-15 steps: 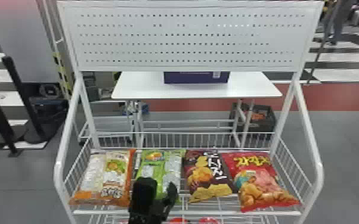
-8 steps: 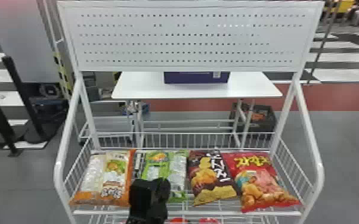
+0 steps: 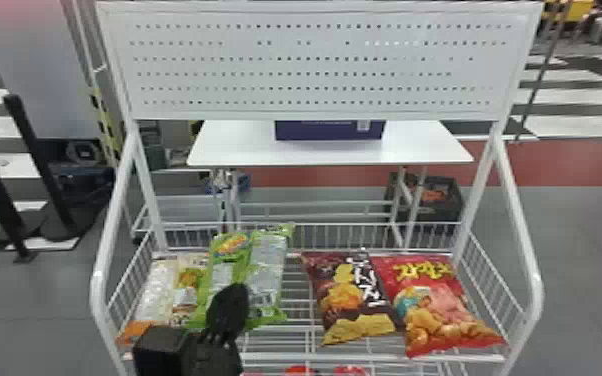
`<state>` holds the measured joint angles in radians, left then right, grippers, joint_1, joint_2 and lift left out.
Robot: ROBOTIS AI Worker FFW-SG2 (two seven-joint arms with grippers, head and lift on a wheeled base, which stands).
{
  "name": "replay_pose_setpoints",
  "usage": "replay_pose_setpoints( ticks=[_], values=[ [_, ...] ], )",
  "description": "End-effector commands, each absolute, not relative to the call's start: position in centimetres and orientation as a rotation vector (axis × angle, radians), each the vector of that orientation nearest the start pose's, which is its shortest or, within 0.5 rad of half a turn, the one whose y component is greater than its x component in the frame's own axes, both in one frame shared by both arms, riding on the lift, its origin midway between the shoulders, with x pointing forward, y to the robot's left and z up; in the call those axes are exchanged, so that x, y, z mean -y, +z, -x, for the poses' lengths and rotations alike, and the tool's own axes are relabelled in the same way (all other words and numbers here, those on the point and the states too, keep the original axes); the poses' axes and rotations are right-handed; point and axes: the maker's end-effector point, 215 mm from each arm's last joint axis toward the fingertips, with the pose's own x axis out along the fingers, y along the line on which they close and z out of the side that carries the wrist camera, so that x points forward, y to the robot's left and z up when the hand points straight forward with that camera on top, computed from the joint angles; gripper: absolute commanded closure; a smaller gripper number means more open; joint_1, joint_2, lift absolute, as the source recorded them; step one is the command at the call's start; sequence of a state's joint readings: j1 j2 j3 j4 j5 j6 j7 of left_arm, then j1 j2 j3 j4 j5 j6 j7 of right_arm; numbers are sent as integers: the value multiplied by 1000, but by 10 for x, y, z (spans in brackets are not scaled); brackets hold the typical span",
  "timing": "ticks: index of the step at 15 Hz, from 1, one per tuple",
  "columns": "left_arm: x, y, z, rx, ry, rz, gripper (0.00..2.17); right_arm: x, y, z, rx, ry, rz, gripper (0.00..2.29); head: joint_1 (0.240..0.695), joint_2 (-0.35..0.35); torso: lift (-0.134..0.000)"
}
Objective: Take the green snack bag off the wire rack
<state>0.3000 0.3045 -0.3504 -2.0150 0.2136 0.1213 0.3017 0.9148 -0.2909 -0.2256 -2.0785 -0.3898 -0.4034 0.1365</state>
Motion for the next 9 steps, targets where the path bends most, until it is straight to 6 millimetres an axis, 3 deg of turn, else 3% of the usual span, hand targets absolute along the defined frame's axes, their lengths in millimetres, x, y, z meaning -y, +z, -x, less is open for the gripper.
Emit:
replay_pose_setpoints(
  ticks=[1, 4, 9],
  values=[
    [-158, -309, -438, -7, -135, 28, 1710, 337, -320, -324, 39, 82, -6, 174, 499, 0, 0],
    [-188, -275, -388, 86, -120, 56, 1706, 335, -322, -326, 39, 83, -8, 174, 499, 0, 0],
    [-229, -268, -333, 117, -92, 36, 1706, 338, -326, -326, 30, 81, -9, 174, 499, 0, 0]
  ],
)
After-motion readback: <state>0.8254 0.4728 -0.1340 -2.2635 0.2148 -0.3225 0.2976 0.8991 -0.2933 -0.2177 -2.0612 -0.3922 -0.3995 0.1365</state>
